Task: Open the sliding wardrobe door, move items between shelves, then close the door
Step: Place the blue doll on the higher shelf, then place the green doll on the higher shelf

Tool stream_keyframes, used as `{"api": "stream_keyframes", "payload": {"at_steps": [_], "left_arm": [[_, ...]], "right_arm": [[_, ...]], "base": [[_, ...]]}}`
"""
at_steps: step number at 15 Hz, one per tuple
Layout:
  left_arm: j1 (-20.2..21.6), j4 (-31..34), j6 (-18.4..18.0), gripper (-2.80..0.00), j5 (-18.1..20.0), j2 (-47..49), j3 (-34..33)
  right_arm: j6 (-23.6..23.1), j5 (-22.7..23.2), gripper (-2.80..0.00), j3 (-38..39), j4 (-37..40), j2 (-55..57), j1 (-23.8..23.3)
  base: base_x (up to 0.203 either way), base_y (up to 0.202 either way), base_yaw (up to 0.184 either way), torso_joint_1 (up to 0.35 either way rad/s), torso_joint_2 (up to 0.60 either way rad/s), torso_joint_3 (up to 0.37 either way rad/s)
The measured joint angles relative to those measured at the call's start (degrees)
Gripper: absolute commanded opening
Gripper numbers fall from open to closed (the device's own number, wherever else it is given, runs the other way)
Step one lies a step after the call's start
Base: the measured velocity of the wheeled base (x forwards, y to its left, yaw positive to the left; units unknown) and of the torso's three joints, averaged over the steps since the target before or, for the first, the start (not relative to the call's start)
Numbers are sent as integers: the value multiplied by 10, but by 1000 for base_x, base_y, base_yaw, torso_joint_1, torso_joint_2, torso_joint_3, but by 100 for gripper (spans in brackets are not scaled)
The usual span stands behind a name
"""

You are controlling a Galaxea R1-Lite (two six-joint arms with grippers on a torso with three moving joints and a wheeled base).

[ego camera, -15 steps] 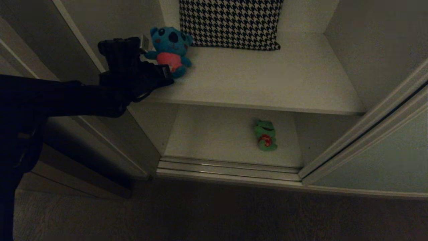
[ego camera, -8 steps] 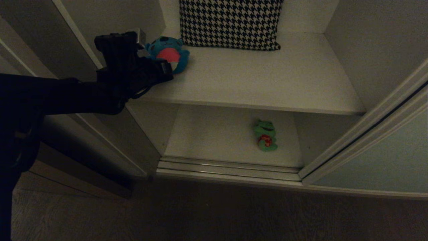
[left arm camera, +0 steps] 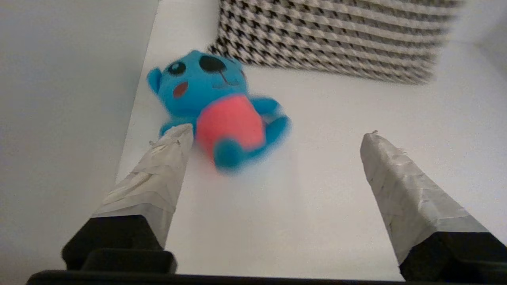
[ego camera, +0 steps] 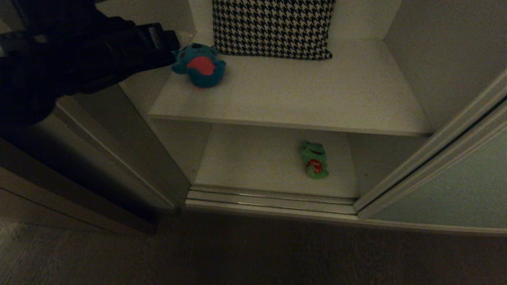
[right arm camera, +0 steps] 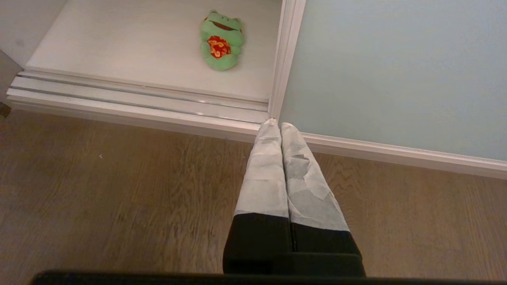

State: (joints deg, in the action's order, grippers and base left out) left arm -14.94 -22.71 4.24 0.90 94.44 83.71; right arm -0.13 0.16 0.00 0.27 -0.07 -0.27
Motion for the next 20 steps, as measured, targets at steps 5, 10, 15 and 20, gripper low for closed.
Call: {"api": "stream_keyframes", "payload": {"at_steps": [5,10,15,20], "left_arm": [[-5,129,-24,0,-5,-310,-280],[58,344,-54,0,-12,-639,-501],[119,368,-87,0,-11,-792,-645],[136,335,-124,-280,35,-862,-716]], "right_arm": [[0,0,-280,0,0,0,0],[0,0,-280,0,0,0,0],[0,0,-280,0,0,0,0],[0,0,-280,0,0,0,0]], "base": [[0,0,0,0,0,0],[0,0,0,0,0,0],[0,0,0,0,0,0],[0,0,0,0,0,0]]}}
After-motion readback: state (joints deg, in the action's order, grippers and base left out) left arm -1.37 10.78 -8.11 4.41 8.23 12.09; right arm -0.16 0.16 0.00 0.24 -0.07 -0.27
